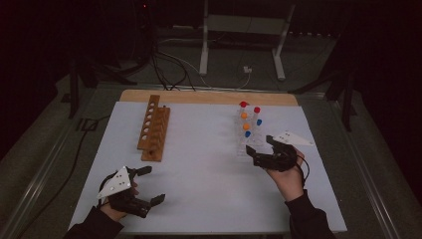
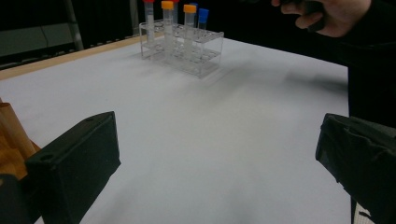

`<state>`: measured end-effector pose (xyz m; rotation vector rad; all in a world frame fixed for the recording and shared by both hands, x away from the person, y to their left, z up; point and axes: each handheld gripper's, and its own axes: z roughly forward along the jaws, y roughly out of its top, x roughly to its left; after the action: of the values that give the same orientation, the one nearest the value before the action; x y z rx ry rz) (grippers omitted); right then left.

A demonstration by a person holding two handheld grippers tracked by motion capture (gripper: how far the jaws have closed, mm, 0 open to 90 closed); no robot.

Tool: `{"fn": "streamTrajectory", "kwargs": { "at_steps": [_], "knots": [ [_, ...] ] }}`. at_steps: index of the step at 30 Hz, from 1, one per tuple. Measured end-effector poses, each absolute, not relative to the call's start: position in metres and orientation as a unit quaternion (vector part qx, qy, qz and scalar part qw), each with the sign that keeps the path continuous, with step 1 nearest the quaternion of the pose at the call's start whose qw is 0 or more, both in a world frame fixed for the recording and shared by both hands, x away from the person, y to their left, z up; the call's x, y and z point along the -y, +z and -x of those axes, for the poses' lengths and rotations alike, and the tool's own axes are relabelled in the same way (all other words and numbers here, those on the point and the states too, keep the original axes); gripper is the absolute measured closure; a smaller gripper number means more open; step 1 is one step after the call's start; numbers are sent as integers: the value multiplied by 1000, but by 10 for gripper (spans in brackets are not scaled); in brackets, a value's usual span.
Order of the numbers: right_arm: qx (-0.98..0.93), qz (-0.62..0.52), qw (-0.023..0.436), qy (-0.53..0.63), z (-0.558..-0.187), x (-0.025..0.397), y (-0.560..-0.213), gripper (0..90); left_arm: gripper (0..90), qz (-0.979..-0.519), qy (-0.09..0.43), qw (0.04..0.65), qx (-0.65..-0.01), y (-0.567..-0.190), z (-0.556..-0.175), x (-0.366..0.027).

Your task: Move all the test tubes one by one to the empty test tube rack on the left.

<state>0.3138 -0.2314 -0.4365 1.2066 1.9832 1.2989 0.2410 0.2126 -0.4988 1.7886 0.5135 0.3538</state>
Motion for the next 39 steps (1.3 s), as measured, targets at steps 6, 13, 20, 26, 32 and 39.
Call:
{"fn": "streamTrajectory", "kwargs": {
  "at_steps": [6,13,20,26,32,39],
  "knots": [
    [-733,-462,225,446,-333,226,-445,355,6,-768,151,583,-219,-499,-241,-212],
    [-738,-479,216,424,-346,221,-452,542,5,-768,150,583,-218,-499,-241,-212],
    [-743,-484,206,413,-358,215,-458,645,5,-768,150,583,-218,-499,-241,-212],
    [-745,-490,214,399,-365,209,-463,698,5,-768,150,583,-218,-499,-241,-213],
    [-747,-489,222,393,-368,205,-467,752,5,-768,150,583,-218,-499,-241,-212],
    [-747,-488,227,391,-368,204,-467,765,5,-768,149,583,-218,-499,-241,-213]
  ]
}}
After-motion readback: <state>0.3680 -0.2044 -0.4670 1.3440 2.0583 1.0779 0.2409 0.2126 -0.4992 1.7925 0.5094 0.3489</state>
